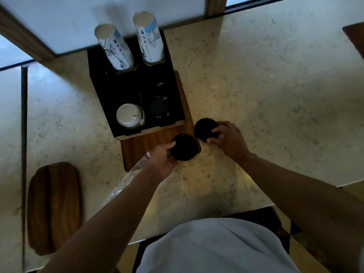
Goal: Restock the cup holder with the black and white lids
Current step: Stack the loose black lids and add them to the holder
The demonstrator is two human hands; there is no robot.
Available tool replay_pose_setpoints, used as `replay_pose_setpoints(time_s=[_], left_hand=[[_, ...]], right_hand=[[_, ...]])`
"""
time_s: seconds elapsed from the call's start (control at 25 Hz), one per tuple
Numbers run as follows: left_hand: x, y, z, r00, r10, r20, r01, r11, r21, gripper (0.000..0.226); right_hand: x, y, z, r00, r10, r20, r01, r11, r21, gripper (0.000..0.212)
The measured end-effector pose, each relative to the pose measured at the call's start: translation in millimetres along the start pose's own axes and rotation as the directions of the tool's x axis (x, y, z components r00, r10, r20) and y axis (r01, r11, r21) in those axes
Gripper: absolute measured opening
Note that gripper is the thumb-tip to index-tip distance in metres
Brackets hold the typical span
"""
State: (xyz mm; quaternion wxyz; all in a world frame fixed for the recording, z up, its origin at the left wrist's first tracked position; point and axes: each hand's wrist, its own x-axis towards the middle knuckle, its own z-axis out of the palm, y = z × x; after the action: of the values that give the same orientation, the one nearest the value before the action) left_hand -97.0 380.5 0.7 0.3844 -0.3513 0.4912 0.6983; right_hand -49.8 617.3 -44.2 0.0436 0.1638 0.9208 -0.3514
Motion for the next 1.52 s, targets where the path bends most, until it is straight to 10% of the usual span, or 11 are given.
replay_pose_setpoints(time_s=[0.52,1.52], left_hand=[[-18,-14,3,0.999,0.036,0.020,-0.036,0.999,-0.015,0.036],[-29,-25,-8,0.980,0.130,0.148,-0.104,0.979,-0.176,0.036]], right_hand=[[-53,-42,7,0.978,-0.202,0.050,0.195,0.974,0.111,0.033],[-78,-75,43,0.997,-0.011,-0.077,0.035,0.948,0.317,0.030]])
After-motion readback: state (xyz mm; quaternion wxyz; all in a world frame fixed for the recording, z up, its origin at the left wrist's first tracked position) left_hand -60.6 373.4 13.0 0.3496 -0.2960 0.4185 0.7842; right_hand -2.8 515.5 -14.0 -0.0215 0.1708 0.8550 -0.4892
